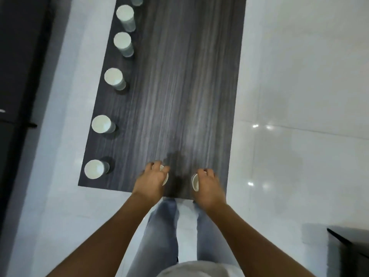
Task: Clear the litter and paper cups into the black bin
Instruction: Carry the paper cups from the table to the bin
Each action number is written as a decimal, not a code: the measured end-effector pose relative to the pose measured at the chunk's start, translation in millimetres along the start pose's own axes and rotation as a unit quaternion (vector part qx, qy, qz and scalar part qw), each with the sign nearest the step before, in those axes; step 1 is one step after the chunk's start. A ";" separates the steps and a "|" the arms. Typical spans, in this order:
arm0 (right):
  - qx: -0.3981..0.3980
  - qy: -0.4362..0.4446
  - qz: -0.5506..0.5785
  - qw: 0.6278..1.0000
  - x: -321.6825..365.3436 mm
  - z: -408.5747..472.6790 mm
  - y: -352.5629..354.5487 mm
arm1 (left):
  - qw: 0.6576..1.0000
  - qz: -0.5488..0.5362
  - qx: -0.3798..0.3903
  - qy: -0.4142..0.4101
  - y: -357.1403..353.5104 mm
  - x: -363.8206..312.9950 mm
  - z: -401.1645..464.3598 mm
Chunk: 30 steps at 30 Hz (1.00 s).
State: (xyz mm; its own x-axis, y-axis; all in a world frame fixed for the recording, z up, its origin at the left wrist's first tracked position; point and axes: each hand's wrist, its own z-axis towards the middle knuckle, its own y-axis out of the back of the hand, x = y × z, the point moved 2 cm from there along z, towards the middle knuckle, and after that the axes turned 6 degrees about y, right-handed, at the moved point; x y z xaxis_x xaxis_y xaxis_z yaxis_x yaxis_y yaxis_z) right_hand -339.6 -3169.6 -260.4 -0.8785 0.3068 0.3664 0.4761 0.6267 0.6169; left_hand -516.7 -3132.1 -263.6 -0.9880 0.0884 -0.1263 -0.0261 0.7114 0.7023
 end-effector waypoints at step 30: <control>-0.200 -0.142 0.127 0.961 -500.3 -160.6 351.0 | 0.973 0.060 -0.047 -0.216 132.1 -659.3 13.5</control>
State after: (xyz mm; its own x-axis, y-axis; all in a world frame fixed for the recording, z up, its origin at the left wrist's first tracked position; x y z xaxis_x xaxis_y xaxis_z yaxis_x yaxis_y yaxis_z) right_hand 273.5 -3218.2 -115.3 -0.6807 0.6322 0.3700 0.6034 0.1975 0.7726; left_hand 133.4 -3087.0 -96.9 -0.8291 0.4667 -0.3079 0.0518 0.6124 0.7889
